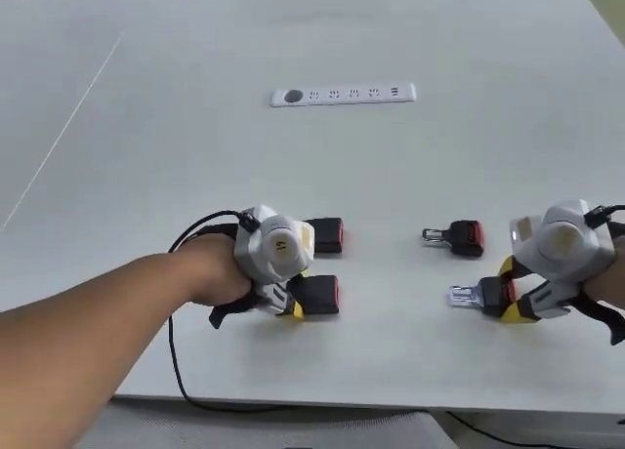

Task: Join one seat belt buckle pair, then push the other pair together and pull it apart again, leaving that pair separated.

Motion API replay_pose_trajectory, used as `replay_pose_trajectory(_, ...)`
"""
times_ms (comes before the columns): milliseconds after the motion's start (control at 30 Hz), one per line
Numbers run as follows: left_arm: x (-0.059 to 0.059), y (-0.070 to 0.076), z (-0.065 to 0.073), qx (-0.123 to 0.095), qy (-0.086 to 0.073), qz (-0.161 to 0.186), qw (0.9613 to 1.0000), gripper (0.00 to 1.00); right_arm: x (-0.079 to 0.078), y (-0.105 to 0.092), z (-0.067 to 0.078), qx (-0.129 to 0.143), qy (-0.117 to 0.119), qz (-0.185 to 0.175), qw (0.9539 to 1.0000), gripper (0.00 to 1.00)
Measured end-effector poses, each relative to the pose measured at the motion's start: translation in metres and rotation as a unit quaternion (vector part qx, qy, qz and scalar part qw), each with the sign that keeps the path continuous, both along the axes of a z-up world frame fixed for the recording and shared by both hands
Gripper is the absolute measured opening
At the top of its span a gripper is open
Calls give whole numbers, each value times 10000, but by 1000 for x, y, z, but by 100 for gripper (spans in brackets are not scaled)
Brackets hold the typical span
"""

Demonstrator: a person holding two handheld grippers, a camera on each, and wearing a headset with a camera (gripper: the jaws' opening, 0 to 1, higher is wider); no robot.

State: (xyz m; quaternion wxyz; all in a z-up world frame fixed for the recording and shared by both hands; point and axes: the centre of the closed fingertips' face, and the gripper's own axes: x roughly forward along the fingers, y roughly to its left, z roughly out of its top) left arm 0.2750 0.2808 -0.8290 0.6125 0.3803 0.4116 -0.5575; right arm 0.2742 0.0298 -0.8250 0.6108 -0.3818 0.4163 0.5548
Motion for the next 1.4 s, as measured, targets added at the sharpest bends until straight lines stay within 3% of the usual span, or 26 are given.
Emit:
replay_pose_trajectory(233, 0, 1, 0, -16, 18, 14, 10000, 33, 0, 14, 0, 47, -56, -12, 10000, 34)
replay_pose_trajectory(333, 0, 1, 0, -19, 19, 12, 10000, 33, 1, 24, 1, 68, -159, -9, 9998, 34)
replay_pose_trajectory(600, 0, 1, 0, -15, 25, 24, 10000, 33, 0, 57, 0, 298, -138, 34, 9995, 34)
replay_pose_trajectory(1400, -1, 0, 0, 94, 72, -102, 9999, 33, 1, 135, -5, 568, -248, 129, 9980, 34)
